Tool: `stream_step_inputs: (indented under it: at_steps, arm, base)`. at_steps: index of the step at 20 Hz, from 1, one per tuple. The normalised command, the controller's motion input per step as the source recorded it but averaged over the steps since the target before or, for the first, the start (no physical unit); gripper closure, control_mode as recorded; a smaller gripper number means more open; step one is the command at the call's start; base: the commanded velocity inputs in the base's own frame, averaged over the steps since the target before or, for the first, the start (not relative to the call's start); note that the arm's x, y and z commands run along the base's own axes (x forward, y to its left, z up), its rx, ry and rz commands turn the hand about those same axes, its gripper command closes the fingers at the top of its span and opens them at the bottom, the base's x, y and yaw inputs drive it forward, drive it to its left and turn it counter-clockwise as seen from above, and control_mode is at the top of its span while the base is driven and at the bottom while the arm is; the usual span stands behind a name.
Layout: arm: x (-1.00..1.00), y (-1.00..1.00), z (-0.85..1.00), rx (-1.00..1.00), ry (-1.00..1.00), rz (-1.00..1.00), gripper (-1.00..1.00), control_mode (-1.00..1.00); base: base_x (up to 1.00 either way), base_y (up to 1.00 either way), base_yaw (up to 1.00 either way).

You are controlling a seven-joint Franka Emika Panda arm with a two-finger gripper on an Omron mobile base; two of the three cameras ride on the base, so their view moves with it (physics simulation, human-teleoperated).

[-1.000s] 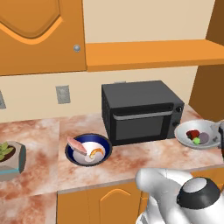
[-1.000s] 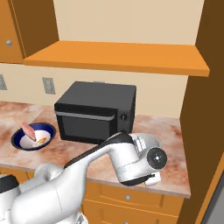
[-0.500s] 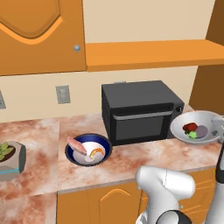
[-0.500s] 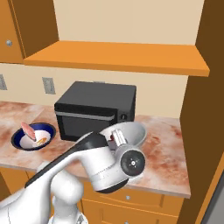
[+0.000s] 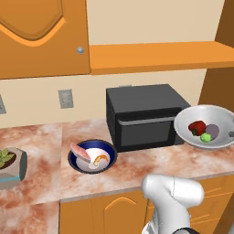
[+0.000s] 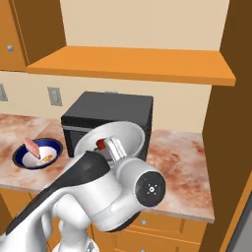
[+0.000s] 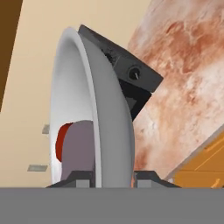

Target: Place the bowl containing the eggplant and bell pepper in the microwave. Close the microwave door and press the start button to microwave the meal.

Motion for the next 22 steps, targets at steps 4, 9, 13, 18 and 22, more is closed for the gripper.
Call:
stream_step_inputs:
  at_steps: [4, 9, 13, 18, 22]
  arm:
    - [-0.16, 0.56, 0.38, 0.08, -0.01, 0.13, 1.00, -1.00]
    - [-0.12, 0.61, 0.11, 0.08, -0.07, 0.05, 1.00, -1.00]
    - [-0.09, 0.58, 0.00, 0.08, -0.03, 0.00, 1.00, -1.00]
    - [0.00, 0.53, 0.00, 0.07, 0.00, -0.02, 1.00, -1.00]
    - [-0.07, 0.13, 0.09, 0.06, 0.00, 0.00, 1.00, -1.00]
  base:
    - [0.00, 0.00, 0.00]
    - [0.00, 0.00, 0.00]
    - [0.00, 0.00, 0.00]
    - [0.00, 0.00, 0.00]
    - [0.00, 0.00, 0.00]
